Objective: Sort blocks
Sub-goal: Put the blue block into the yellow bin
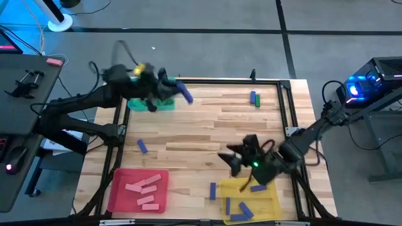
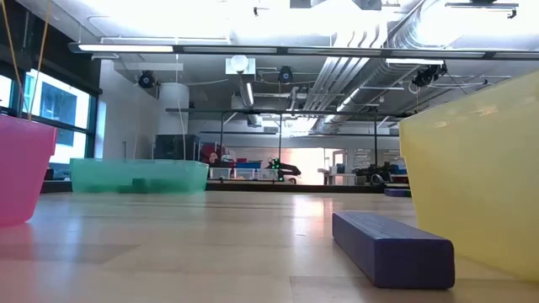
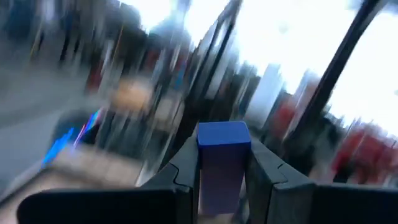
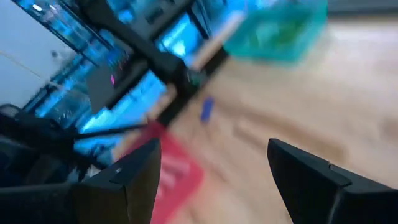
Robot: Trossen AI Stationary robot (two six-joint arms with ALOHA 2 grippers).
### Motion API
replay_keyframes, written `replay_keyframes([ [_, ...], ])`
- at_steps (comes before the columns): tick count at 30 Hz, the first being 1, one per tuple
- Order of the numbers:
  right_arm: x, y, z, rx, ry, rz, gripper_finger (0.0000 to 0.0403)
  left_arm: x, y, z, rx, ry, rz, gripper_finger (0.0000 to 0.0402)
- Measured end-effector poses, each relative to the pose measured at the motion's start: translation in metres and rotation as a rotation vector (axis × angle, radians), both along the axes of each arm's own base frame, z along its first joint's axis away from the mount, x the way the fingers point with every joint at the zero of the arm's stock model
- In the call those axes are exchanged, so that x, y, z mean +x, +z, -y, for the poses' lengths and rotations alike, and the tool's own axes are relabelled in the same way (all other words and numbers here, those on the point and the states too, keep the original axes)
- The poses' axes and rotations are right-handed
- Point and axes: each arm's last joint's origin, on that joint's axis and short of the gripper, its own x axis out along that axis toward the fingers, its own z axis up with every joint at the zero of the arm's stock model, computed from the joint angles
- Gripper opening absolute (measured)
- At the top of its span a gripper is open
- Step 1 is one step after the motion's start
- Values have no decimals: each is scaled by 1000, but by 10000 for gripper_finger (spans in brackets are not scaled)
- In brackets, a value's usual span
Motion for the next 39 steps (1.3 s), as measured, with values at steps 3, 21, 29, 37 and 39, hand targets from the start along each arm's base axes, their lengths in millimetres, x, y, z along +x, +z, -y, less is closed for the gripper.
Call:
replay_keyframes([
  [3, 24, 8, 16, -115, 11, 57, 264, 1, 20, 9, -36, -65, 241, 54],
  [21, 65, 71, 66, -100, 407, 612, 264, 61, -1, 52, 29, -511, 451, 54],
  [29, 65, 78, 72, -118, 344, 682, 264, 75, -9, 49, 27, -432, 509, 54],
  [37, 61, 88, 74, -148, 317, 787, 263, 73, -7, 44, 124, -318, 561, 54],
  [39, 62, 90, 77, -150, 304, 799, 263, 74, -7, 44, 152, -304, 560, 54],
])
